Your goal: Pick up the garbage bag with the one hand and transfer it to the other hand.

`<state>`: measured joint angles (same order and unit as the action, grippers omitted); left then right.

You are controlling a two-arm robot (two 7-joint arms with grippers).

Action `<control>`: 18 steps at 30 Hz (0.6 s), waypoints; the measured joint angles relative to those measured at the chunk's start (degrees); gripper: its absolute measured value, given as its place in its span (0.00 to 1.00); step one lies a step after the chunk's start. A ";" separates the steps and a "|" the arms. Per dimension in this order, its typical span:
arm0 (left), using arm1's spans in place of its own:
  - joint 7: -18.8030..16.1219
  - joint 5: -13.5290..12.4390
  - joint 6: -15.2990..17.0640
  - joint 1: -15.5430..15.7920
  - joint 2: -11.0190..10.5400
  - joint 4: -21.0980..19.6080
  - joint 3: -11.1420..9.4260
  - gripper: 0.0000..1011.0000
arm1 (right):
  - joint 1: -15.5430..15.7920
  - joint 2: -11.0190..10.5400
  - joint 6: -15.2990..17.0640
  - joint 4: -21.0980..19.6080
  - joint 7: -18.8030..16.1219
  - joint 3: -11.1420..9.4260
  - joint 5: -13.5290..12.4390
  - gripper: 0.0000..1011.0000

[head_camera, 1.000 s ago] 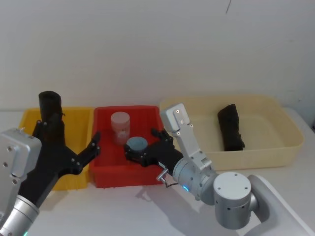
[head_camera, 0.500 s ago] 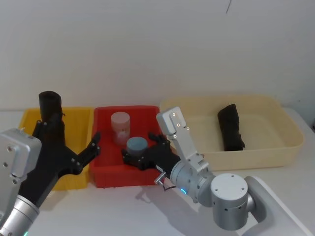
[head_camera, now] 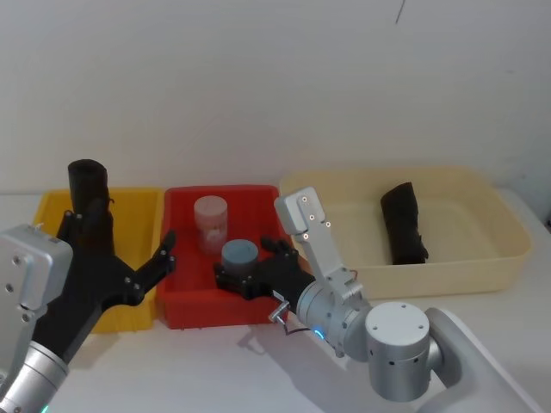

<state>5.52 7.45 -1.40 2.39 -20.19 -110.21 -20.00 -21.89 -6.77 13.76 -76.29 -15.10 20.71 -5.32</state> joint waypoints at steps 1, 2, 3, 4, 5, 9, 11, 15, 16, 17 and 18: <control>0.00 0.00 0.00 0.00 0.00 0.00 0.00 0.99 | -0.03 0.05 0.22 0.07 0.09 -0.04 -0.05 0.99; 0.00 0.00 0.00 0.00 0.00 0.00 0.00 0.99 | -0.08 0.14 0.35 0.16 0.16 -0.11 -0.08 0.99; 0.00 0.00 0.00 0.00 0.00 0.00 0.00 0.99 | -0.11 0.18 0.50 0.21 0.23 -0.14 -0.10 0.99; 0.00 0.00 0.00 0.00 0.00 0.00 0.00 0.99 | -0.19 0.32 0.80 0.33 0.40 -0.27 -0.14 0.99; 0.00 0.00 0.00 0.00 0.00 0.00 0.00 0.99 | -0.26 0.45 0.99 0.47 0.57 -0.38 -0.17 0.99; 0.00 0.00 0.00 0.00 0.00 0.01 0.00 0.99 | -0.35 0.68 1.43 0.65 0.86 -0.57 -0.22 0.99; 0.00 0.00 0.00 0.00 0.00 0.00 0.00 0.99 | -0.37 0.77 1.59 0.71 0.96 -0.65 -0.23 0.97; 0.00 0.00 0.00 0.00 0.00 0.00 -0.01 0.99 | -0.39 1.05 1.93 0.85 1.28 -0.96 -0.23 0.88; 0.00 0.00 0.00 0.00 0.00 0.00 0.00 0.99 | -0.39 1.09 1.96 0.86 1.33 -1.02 -0.23 0.84; 0.00 0.00 0.00 0.00 0.00 0.00 0.00 0.99 | -0.38 1.15 1.99 0.87 1.41 -1.11 -0.23 0.81; 0.00 0.00 0.00 0.00 0.00 0.00 0.00 0.99 | -0.37 1.19 1.99 0.87 1.44 -1.14 -0.23 0.79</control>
<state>5.52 7.45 -1.40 2.39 -20.19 -110.20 -20.00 -22.26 -5.58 15.75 -75.43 -13.66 19.57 -5.55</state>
